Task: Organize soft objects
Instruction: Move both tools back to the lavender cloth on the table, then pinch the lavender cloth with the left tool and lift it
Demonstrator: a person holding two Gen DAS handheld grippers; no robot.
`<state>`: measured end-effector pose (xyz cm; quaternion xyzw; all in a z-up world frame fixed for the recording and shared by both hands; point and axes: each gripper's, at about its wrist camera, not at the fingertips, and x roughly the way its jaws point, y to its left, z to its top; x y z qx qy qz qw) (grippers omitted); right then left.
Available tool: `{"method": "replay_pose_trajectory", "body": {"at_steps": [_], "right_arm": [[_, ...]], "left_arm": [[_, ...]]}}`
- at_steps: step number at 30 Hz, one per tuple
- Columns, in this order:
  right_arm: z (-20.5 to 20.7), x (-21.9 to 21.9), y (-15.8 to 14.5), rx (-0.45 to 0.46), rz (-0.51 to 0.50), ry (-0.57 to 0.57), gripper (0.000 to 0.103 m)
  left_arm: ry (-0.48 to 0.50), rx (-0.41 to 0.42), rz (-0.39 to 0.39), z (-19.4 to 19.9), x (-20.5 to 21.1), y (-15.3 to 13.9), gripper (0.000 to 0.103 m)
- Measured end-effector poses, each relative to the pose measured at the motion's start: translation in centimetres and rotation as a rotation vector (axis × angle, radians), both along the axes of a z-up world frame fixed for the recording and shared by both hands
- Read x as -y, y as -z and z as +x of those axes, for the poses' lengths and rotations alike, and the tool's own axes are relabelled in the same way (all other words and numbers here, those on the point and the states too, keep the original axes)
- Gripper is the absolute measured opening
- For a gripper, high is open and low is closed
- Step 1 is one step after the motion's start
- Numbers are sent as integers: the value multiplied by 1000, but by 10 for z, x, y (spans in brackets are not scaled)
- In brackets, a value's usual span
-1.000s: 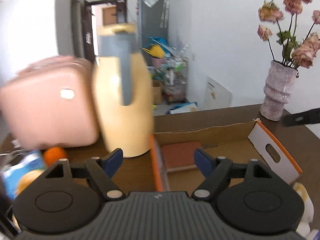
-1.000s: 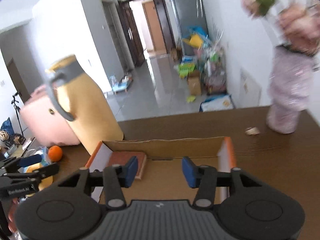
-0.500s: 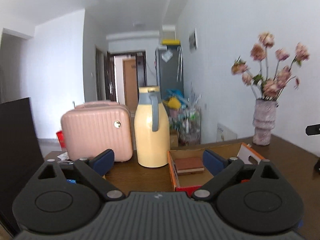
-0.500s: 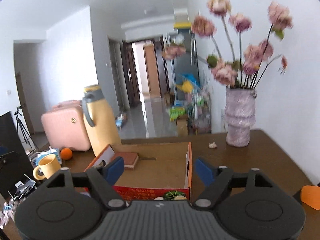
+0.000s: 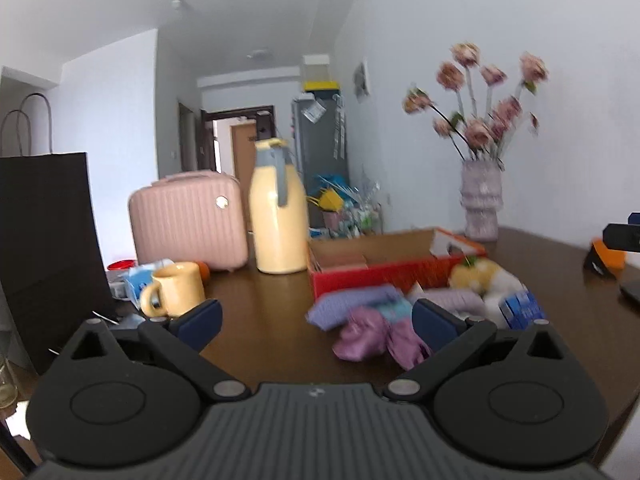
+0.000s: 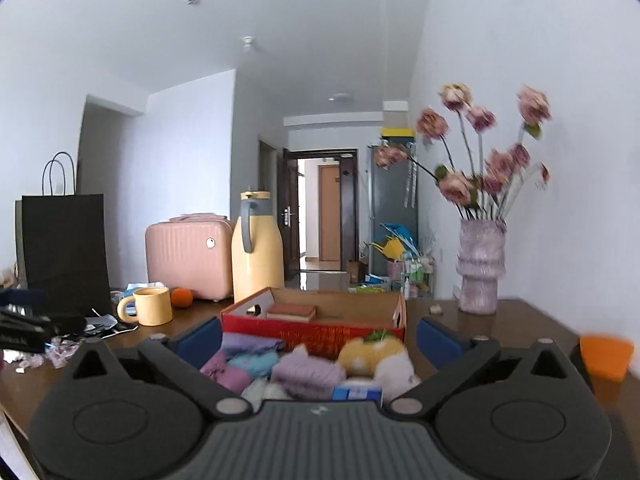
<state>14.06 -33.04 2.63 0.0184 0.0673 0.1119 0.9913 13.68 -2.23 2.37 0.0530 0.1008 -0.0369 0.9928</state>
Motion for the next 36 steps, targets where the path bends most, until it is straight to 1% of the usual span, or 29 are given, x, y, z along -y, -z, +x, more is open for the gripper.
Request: {"method": "replay_pose_trajectory", "body": {"at_steps": [3,5,8,11,13,15,18,20,23,24,26,28,29,30,31,32,33,34,36], "right_arm": [[-14,-3,17,-35,0,24,103],[-21,-6,28,-20,-24,13,103],[-25,-12,36,-23,-80,-41,103],[-22,-18,40,-38,-88,-76,103],[-11,-19,44,-73,-70,-87,103],[1,-17,48,-127,-23,-94,103],[18,-12,50,-169,87,-105,92],[36,-12,47,-185,136,-123,82],[76,-26,42,-198,148,-157,78],[94,-33,41,-208,148,-171,76],[133,-49,37,-233,145,-208,65],[172,-65,35,-262,148,-234,60],[194,-74,35,-290,139,-232,58],[218,-84,37,-318,127,-219,56],[235,-91,38,-331,119,-201,55],[253,-98,41,-342,102,-184,55],[269,-104,45,-358,80,-165,54],[285,-109,49,-390,70,-147,53],[308,-113,57,-463,76,-136,52]], "left_arm": [[17,-7,32,-10,6,11,103],[2,-6,20,-12,5,14,103],[-12,-16,-5,-10,4,17,103],[-25,-31,-14,-5,4,23,103],[-28,-51,-15,1,3,28,103],[-34,-67,-13,8,2,32,103],[-42,-85,-28,23,-3,36,103],[-36,-112,-66,40,-11,37,103],[-10,-183,-145,83,-26,34,101],[-1,-199,-161,99,-30,33,99],[12,-216,-177,138,-37,31,95],[49,-248,-205,175,-42,30,95],[76,-263,-224,195,-44,31,93],[79,-278,-234,212,-45,33,90],[69,-305,-238,230,-46,37,88],[60,-343,-247,249,-48,43,83],[62,-381,-273,266,-51,49,83],[67,-421,-322,279,-57,56,82],[103,-486,-409,297,-66,70,71]]}}
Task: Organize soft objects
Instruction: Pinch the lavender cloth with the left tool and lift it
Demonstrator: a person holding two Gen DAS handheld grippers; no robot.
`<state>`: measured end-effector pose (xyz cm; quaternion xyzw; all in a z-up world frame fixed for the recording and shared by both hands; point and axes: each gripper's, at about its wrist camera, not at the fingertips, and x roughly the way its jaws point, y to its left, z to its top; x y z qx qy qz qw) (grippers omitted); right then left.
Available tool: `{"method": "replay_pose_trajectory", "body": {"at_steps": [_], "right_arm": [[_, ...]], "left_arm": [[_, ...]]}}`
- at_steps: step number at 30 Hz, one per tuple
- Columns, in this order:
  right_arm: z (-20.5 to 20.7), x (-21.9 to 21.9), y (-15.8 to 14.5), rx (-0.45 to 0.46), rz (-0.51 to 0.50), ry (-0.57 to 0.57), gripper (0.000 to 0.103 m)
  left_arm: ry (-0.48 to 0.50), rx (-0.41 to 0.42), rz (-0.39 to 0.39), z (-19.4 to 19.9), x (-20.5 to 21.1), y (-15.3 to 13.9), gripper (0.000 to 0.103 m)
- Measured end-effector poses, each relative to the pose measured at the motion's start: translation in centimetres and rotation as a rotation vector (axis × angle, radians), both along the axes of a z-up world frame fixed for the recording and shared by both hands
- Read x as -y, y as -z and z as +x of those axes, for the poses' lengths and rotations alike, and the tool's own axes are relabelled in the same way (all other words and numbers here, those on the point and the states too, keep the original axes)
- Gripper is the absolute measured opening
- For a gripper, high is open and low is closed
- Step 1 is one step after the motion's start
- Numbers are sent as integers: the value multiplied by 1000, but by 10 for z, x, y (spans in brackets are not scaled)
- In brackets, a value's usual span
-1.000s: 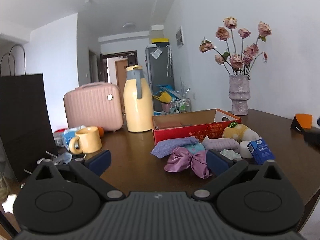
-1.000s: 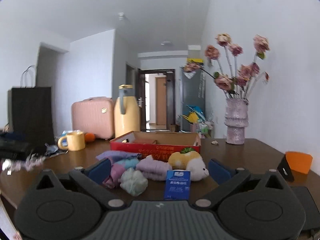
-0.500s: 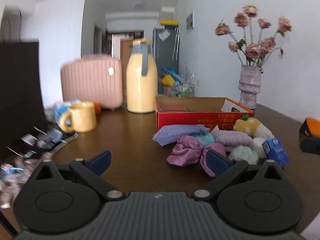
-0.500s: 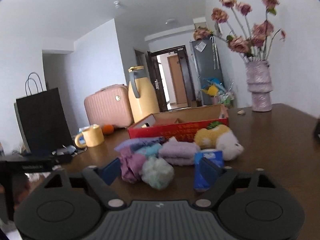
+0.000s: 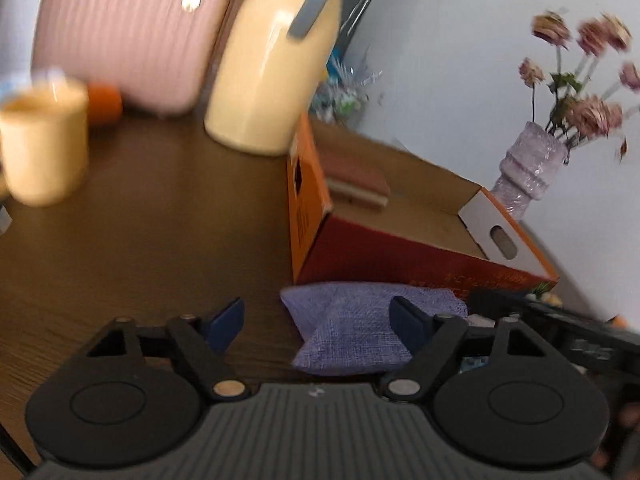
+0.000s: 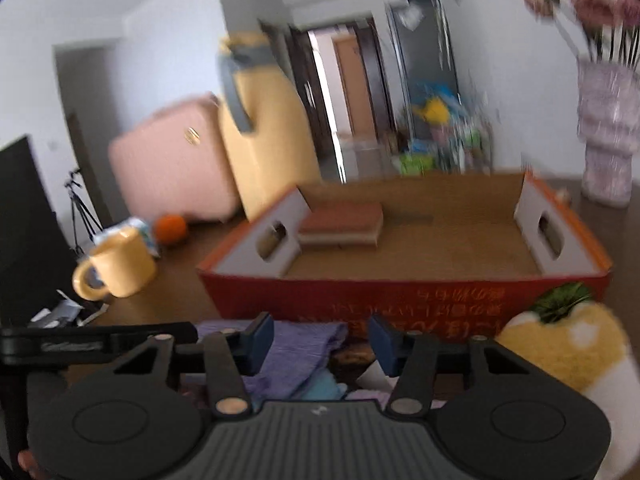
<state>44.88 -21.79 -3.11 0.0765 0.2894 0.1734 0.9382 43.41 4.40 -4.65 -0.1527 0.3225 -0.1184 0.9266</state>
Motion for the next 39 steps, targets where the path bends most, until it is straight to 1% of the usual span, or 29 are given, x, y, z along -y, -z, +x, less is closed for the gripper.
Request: {"method": "replay_pose_trajectory", "body": {"at_steps": [1,2,3,5,6,7,9,10,12,14,16,18,20,23,25,27,28,29,31,32,34,35,36,37,38,39], "right_arm": [[8,-2,5,-38,-2,1,51],[14,-2,10,-60,0,-4,46],[16,-4,13,-69,5,-25,44],[17,-8,16,-83,11,-68,31],[16,-10,16,-80,4,-70,31],[13,-12,16,-61,-16,-74,26],[9,-15,15,-23,-27,-72,11],[9,-14,14,-16,-18,-67,8],[6,-14,10,2,-5,-71,5],[2,-14,2,22,3,-70,4],[-12,-11,-13,62,5,-71,4],[-35,-10,-33,124,-20,-73,4],[-65,-7,-53,181,-44,-75,4],[-114,-2,-67,236,-50,-90,4],[-149,2,-62,238,-54,-101,4],[-183,4,-50,221,-76,-103,4],[-197,6,-45,206,-77,-108,4],[-211,8,-37,172,-64,-109,4],[-235,12,-22,120,-49,-120,4],[-245,12,-13,100,-61,-122,4],[-259,11,4,76,-100,-107,4],[-262,11,9,61,-115,-91,5],[-265,13,14,57,-119,-72,7],[-268,15,17,57,-116,-54,12],[-272,17,17,56,-110,-35,14],[-276,22,16,64,-89,-20,15]], "left_arm": [[7,-21,-38,4,-3,6,68],[25,-45,-83,7,-6,11,57],[41,-64,-121,10,-8,15,43],[66,-93,-176,14,-10,23,36],[78,-105,-199,15,-11,25,29],[77,-104,-204,15,-11,24,24],[69,-73,-194,11,-12,20,20],[55,-51,-190,8,-13,18,19],[62,-15,-188,5,-12,13,12],[53,23,-169,-1,-11,7,11],[49,69,-166,-15,-10,-9,10],[61,128,-175,-38,-9,-31,10],[79,175,-155,-67,-4,-53,10],[111,235,-132,-121,3,-73,10],[135,246,-134,-155,7,-73,10],[142,228,-118,-185,13,-65,10],[130,217,-96,-201,16,-59,10],[128,206,-85,-217,19,-52,10],[156,169,-107,-243,24,-38,10],[172,160,-97,-254,29,-31,10],[178,139,-57,-265,34,-19,11],[171,110,-38,-266,36,-13,13],[165,87,-25,-268,37,-7,21],[150,75,-25,-270,37,-3,27],[145,72,-30,-273,36,0,41],[146,74,-34,-276,33,3,51]]}}
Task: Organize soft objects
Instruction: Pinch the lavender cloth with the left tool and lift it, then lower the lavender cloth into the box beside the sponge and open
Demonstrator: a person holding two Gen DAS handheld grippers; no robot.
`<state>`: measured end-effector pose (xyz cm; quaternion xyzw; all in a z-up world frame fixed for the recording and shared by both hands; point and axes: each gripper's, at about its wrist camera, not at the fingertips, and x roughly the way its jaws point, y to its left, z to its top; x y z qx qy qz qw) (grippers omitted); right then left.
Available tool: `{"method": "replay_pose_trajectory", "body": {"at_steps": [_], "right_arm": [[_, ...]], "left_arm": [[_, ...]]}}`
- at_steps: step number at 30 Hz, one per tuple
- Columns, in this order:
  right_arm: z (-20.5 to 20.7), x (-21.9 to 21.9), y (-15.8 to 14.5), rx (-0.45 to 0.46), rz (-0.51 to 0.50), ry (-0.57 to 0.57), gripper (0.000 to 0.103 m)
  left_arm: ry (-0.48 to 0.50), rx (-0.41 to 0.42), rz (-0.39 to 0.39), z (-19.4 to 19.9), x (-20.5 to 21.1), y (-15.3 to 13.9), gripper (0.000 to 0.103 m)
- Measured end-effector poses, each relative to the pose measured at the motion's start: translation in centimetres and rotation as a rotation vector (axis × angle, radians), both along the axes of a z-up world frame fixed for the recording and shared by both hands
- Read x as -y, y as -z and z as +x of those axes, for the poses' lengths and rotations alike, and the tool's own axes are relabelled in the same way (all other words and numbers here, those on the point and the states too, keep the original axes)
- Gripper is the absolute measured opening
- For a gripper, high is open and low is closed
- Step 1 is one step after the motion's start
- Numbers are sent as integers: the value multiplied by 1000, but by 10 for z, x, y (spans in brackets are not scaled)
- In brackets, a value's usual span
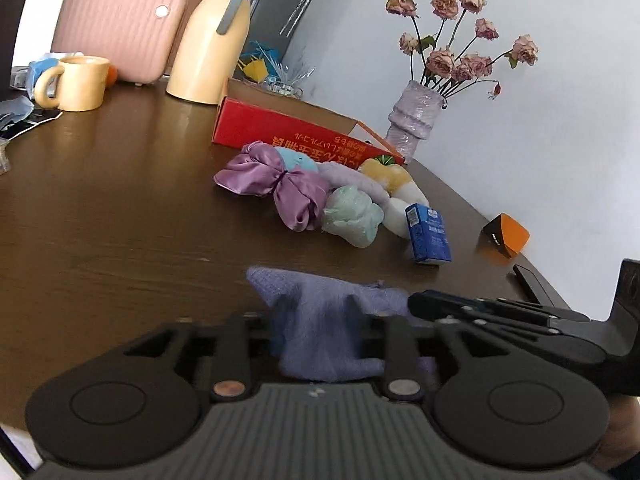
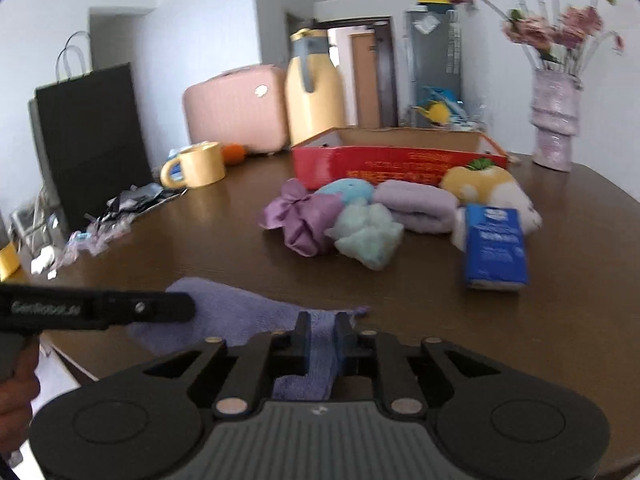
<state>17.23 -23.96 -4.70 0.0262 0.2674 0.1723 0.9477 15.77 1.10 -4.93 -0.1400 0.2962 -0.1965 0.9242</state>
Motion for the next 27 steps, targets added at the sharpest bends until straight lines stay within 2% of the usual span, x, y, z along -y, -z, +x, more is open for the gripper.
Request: {"method": "replay_pose_trajectory", "body": {"at_steps": [2,3,5,7,8,10,11,12,18,21,23,26,27], "right_arm": [[-8,7,-3,12,43,1,25],[-10,8,-4,17,58,-1,27],[-11,9,-5,20,76,4,40],[-10,5,-2,22,80,8,48],[-8,3,0,16,74,8,48],[-7,-4,7,-1,57,2,48],[-5,-7,11,-10,47,4,47],[-4,-10,14,-14,38,3,47],[-1,-23,28,-24,-14,13,47],[-3,-28,32,4,-57,23,44],[-4,-33,33,27,-102,17,30],[-2,-33,31,28,-98,2,16],[-2,-34,31,29,-96,-5,15]], "left_arm": [[-11,19,-9,-6,-3,-2,58],[-10,29,-12,-9,-5,-3,59],[-7,29,-18,-8,-4,-4,59],[1,21,-19,-7,-2,-3,59],[0,16,-19,-6,-1,-2,58],[5,7,-19,-5,1,1,46],[4,3,-13,-4,2,2,23],[3,0,-5,-4,2,4,17],[2,-16,19,-2,0,11,12],[0,-27,21,-2,-2,15,12],[0,-32,19,0,-3,17,12],[2,-30,15,3,-3,17,11],[6,-26,15,3,-3,16,11]]}}
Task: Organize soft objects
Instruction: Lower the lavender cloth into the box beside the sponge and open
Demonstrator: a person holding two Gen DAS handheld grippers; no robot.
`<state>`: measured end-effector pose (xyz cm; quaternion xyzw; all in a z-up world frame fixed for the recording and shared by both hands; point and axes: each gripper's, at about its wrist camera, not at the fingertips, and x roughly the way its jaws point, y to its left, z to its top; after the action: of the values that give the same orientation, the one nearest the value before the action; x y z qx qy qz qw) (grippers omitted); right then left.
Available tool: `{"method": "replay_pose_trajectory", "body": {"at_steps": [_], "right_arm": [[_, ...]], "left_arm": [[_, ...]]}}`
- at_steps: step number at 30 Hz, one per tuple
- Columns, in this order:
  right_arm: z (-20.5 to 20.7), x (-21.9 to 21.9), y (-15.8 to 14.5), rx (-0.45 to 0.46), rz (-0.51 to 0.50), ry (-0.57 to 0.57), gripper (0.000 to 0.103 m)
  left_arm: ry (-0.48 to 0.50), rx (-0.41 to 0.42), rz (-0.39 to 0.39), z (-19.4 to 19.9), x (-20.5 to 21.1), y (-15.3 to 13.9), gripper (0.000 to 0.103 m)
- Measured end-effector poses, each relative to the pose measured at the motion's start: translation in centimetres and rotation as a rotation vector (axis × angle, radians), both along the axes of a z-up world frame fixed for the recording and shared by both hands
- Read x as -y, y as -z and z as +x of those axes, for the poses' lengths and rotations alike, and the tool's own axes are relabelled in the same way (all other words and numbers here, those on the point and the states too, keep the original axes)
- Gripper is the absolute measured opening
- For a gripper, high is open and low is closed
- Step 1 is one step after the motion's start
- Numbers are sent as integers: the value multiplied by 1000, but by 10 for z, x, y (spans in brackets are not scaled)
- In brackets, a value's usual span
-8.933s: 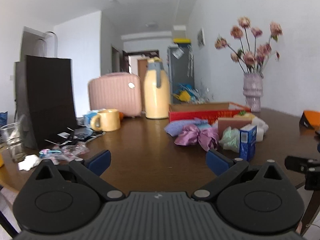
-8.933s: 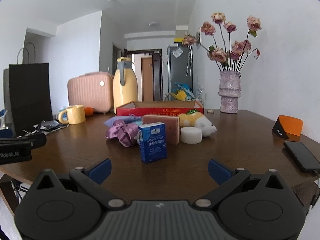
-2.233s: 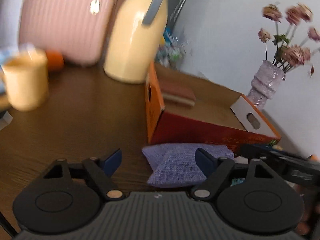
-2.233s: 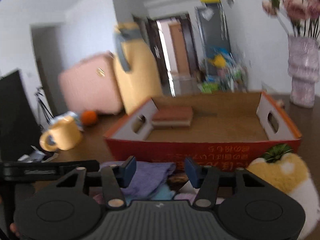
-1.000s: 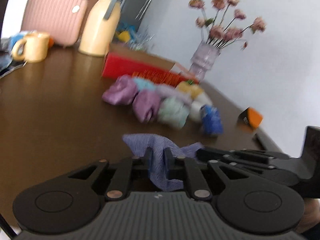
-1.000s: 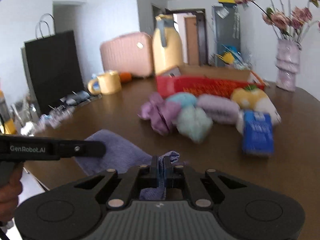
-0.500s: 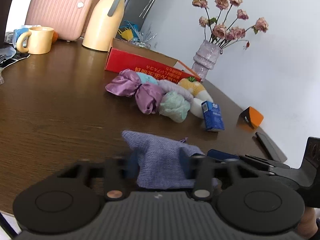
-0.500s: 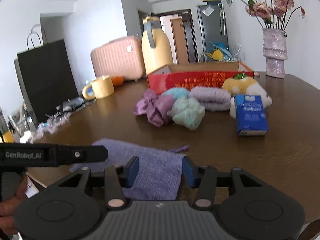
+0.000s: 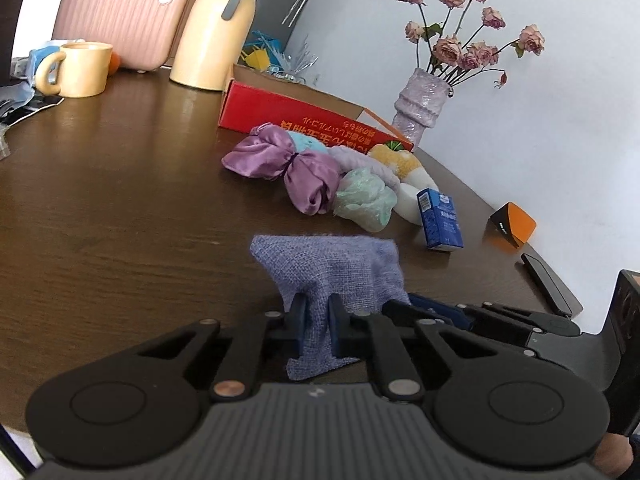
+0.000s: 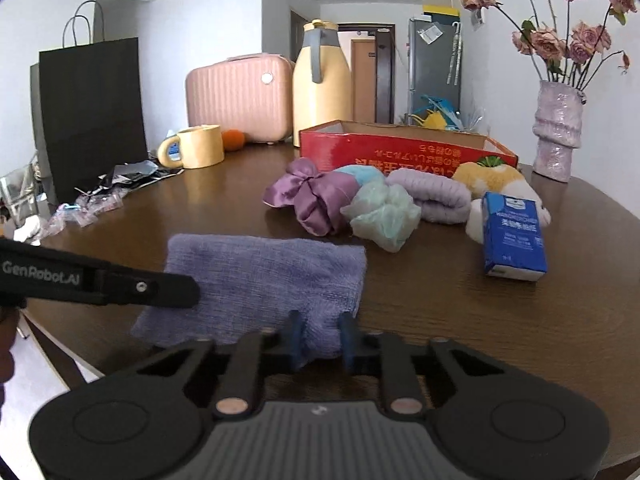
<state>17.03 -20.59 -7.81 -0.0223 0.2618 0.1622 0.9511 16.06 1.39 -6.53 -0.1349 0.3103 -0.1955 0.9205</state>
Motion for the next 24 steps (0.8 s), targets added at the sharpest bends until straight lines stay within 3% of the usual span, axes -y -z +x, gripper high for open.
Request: {"method": "replay_pose_trajectory", "body": {"at_steps": [5,8,11,14,17,19,24], "right_arm": [[4,9,-18,35,58,17,12],[15,21,-46,96,102,25,12],[52,33,-81,146,110,15,12],[109,39,-112,184,77,18,12],[182,47,-129,152,86,37,12],[234,49,-132,111,68,67,12],[365,53,-121,-2,-83,145,12]], "left_arm": [[19,50,9,5,5,-14,10],[50,130,-23,17,5,-44,10],[78,180,-30,58,9,-79,10],[100,211,-21,121,19,-112,10],[86,171,-8,200,33,-132,9],[84,122,9,255,46,-137,9],[121,17,126,388,98,-126,9]]}}
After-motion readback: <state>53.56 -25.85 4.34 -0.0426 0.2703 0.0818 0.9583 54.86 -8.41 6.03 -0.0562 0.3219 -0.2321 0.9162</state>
